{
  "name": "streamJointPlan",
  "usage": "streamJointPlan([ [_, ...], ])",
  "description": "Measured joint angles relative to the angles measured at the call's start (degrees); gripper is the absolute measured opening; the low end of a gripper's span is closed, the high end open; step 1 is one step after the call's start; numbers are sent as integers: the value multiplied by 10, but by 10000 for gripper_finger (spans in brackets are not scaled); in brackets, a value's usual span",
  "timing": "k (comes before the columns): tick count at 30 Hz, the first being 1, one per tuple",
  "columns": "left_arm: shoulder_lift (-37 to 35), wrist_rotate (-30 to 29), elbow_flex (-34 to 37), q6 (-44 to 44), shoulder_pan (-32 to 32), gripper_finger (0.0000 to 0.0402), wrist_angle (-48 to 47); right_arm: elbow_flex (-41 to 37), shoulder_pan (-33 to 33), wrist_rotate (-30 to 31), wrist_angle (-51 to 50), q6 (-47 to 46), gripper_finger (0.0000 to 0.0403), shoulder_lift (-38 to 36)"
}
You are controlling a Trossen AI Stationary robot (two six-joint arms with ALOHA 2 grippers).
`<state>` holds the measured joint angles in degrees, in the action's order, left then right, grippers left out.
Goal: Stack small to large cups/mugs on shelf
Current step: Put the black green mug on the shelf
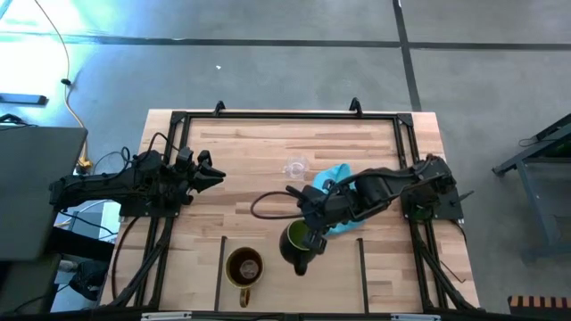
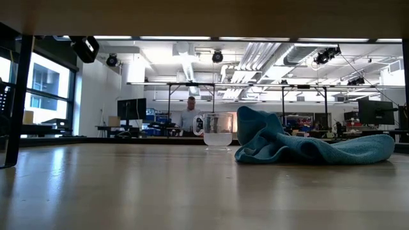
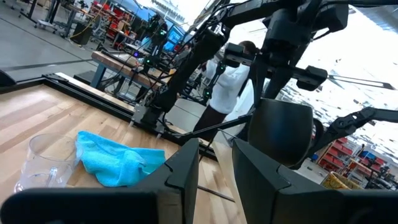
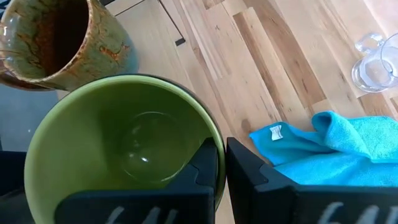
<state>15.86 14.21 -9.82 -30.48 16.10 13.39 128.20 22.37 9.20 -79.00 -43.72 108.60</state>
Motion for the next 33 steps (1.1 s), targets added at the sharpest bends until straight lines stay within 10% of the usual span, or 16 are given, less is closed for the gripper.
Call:
streamJointPlan([
  [33, 0, 1, 0, 2, 0, 85, 0, 0, 51, -10, 43, -63, 0, 53],
])
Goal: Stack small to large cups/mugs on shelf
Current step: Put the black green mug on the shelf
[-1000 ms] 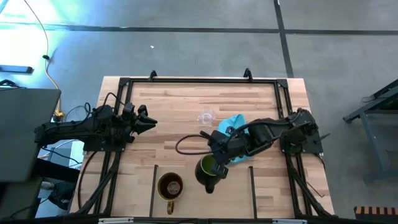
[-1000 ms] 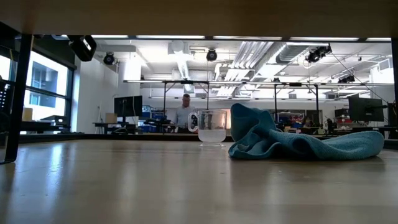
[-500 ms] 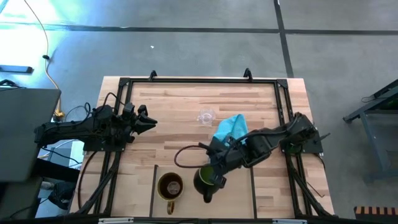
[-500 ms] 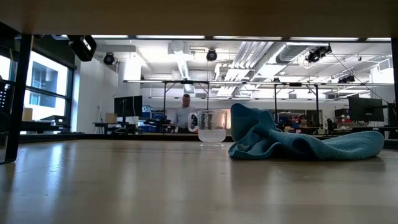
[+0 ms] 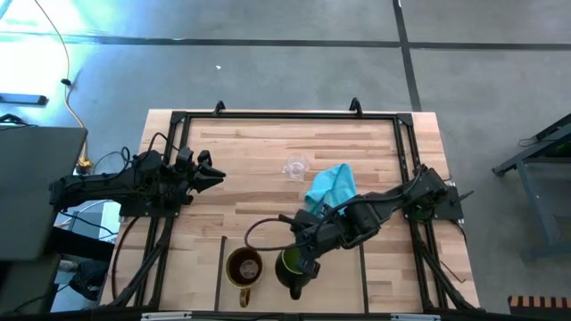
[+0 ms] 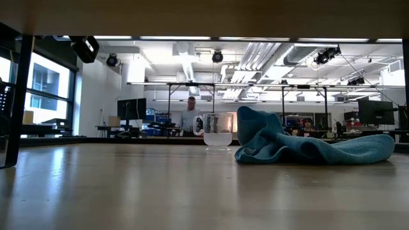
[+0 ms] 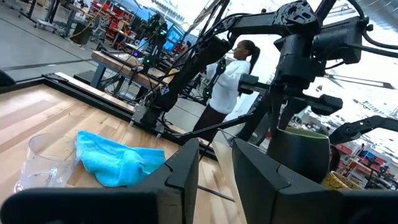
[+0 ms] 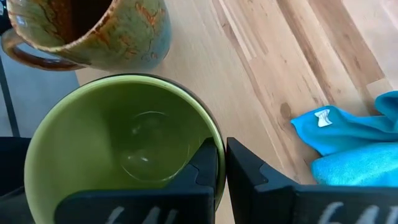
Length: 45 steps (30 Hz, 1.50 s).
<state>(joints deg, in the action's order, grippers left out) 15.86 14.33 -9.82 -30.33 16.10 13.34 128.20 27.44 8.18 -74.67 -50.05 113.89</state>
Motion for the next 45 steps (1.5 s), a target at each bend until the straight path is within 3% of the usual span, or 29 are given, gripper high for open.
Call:
streamJointPlan([
  [45, 0, 0, 0, 0, 0, 85, 0, 0, 0, -2, -20, 32, 0, 30],
])
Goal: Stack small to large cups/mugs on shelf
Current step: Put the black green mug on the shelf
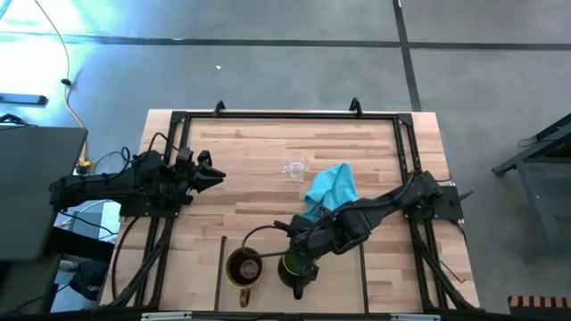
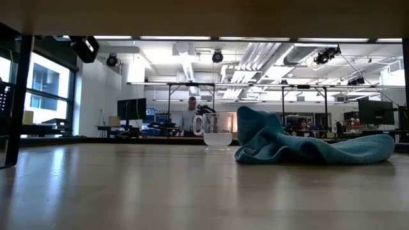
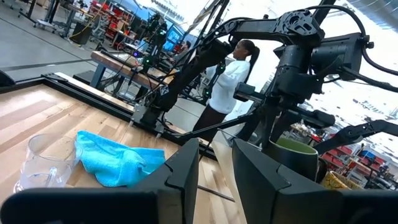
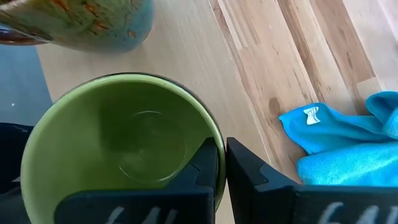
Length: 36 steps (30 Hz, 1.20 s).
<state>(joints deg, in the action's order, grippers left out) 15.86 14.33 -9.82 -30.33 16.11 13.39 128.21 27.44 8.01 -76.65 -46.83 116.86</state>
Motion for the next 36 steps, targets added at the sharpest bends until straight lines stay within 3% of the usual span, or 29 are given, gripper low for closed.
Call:
streamJointPlan([
  [36, 0, 2, 0, -1, 0, 85, 0, 0, 0, -29, 20, 2, 23, 7],
])
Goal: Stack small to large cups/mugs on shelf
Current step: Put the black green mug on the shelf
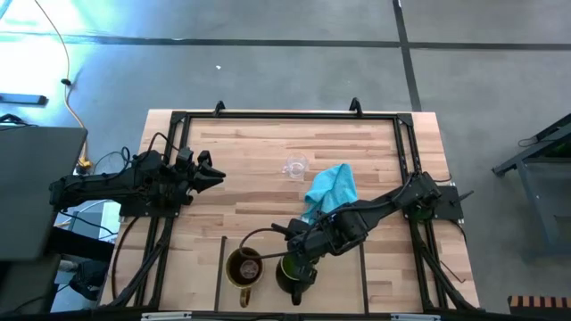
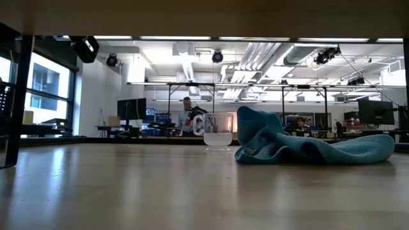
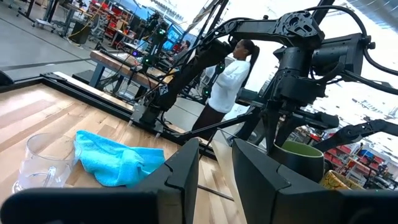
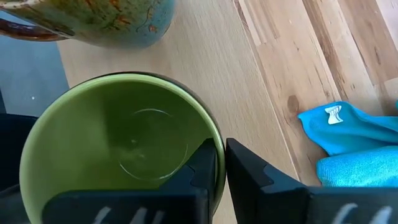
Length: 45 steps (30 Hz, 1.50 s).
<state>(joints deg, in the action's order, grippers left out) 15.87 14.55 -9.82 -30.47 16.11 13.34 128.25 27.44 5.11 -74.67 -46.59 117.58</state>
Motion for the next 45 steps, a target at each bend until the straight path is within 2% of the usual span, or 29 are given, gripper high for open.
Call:
streamJointPlan([
  [8, 0, 0, 0, 0, 0, 85, 0, 0, 0, 6, 0, 0, 23, -2],
  [17, 0, 0, 0, 0, 0, 85, 0, 38, -2, 46, -40, 1, 24, -6],
  [32, 0, 0, 0, 0, 0, 85, 0, 36, -1, 34, -40, 2, 24, -1],
  [45, 0, 0, 0, -1, 0, 85, 0, 36, -1, 27, -38, -5, 56, -1],
])
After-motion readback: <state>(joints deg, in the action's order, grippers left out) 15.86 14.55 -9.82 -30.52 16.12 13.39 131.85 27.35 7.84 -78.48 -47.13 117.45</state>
